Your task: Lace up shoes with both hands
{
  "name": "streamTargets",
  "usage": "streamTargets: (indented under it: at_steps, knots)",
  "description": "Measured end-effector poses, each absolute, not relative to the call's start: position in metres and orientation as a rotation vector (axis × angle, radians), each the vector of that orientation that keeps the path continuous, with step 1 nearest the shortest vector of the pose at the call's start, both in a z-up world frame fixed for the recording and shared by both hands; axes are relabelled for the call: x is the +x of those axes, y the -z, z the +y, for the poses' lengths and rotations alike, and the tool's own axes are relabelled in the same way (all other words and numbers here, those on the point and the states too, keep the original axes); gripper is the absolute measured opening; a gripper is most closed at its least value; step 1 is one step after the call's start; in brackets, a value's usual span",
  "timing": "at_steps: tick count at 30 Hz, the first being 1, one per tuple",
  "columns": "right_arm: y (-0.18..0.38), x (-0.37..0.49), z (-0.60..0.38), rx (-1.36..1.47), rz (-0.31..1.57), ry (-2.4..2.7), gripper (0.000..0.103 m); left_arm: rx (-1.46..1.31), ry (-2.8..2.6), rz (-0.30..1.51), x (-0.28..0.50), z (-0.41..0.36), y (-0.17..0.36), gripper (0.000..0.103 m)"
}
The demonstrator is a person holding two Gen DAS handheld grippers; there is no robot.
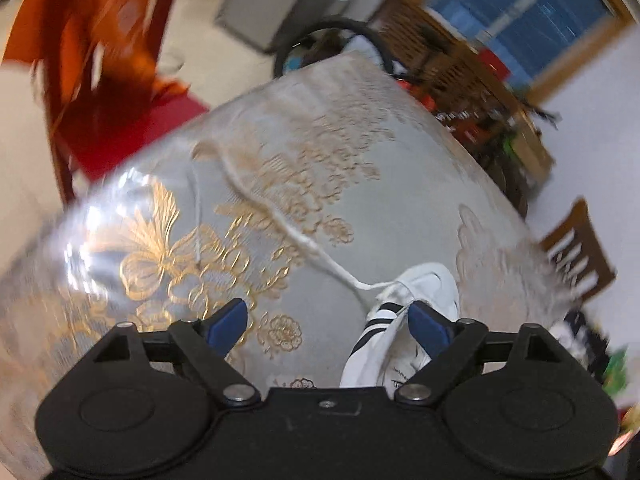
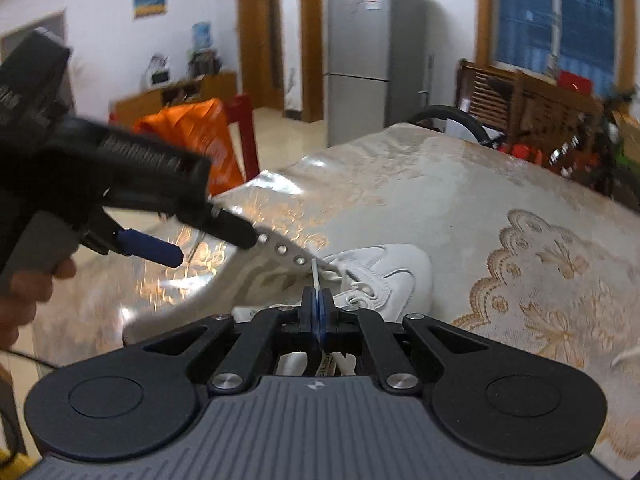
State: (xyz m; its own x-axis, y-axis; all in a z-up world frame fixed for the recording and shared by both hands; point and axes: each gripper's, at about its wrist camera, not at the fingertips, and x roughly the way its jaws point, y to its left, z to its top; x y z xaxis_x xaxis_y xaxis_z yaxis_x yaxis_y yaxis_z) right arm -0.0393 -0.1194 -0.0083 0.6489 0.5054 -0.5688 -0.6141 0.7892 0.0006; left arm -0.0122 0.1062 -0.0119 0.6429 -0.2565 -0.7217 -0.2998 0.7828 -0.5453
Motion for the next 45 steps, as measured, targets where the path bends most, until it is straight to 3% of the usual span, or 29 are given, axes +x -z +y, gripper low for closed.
streamTargets:
  at_steps: [28,42,44,45]
  knots:
    - [0.006,-0.017,-0.111,-0.389,0.738,-0.72,0.001,-0.683,-0.036,0.9,-0.01,0.103,0.018,0.09]
    - [0.007,-0.013,-0.107,-0.368,0.633,-0.758,0.001,-0.55,0.064,0.909,-0.021,0.089,0.001,0.088]
    - [0.007,-0.014,-0.11,-0.357,0.624,-0.738,0.007,-0.528,0.086,0.907,-0.024,0.089,-0.005,0.088]
    - [0.007,-0.015,-0.111,-0.351,0.62,-0.728,0.018,-0.517,0.097,0.906,-0.025,0.089,-0.007,0.088]
